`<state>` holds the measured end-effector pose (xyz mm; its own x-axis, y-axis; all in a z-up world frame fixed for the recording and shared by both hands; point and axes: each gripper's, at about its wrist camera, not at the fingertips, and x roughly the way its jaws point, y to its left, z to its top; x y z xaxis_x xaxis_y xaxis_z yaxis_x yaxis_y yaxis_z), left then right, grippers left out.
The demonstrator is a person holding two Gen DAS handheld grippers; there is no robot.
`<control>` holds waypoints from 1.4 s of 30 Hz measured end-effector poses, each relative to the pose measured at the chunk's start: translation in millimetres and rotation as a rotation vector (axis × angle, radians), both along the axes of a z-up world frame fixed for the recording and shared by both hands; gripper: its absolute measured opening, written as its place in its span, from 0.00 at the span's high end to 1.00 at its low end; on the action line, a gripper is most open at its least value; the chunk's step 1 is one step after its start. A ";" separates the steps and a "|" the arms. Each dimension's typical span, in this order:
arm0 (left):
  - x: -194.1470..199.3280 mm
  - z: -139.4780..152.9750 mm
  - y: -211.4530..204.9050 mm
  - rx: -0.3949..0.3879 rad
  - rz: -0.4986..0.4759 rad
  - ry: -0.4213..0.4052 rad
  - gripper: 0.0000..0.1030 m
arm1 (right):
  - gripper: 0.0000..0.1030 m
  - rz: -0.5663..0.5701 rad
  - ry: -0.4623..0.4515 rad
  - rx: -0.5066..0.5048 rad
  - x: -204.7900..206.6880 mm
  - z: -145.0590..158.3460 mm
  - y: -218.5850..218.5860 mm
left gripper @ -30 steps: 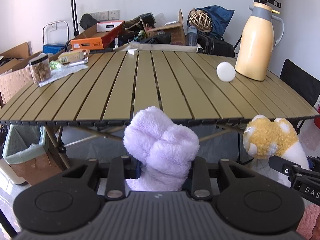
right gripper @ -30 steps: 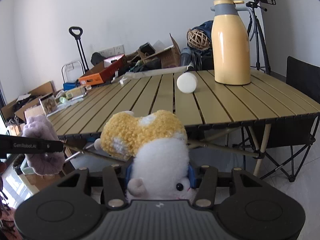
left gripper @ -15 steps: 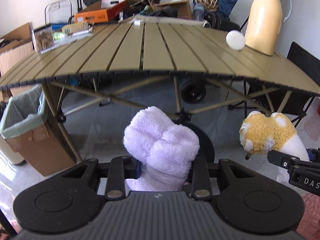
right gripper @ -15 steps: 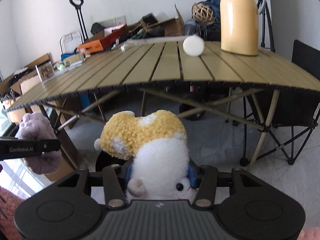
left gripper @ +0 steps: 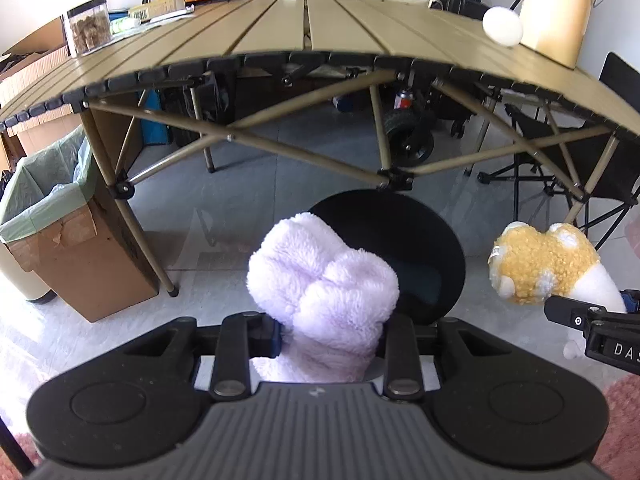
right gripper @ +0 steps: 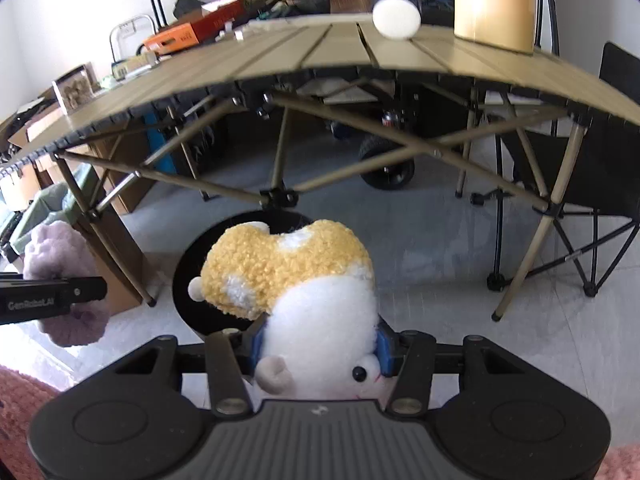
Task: Collect trash
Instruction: 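Carry the sheep plush and lavender scrunchie down toward the black bin, then lower the lavender scrunchie into the bin and open the left tool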
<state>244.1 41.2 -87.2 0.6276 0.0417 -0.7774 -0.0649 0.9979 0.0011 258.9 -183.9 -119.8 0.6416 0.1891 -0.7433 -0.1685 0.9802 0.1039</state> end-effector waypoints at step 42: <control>52.5 -61.4 -8.2 0.044 0.016 0.209 0.70 | 0.52 -0.224 0.134 0.055 77.6 -47.2 -48.1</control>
<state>296.7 32.9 -148.6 0.4521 0.0873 -0.8877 -0.0745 0.9954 0.0599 336.5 -232.0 -167.1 0.5682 0.0955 -0.8173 0.0713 0.9838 0.1646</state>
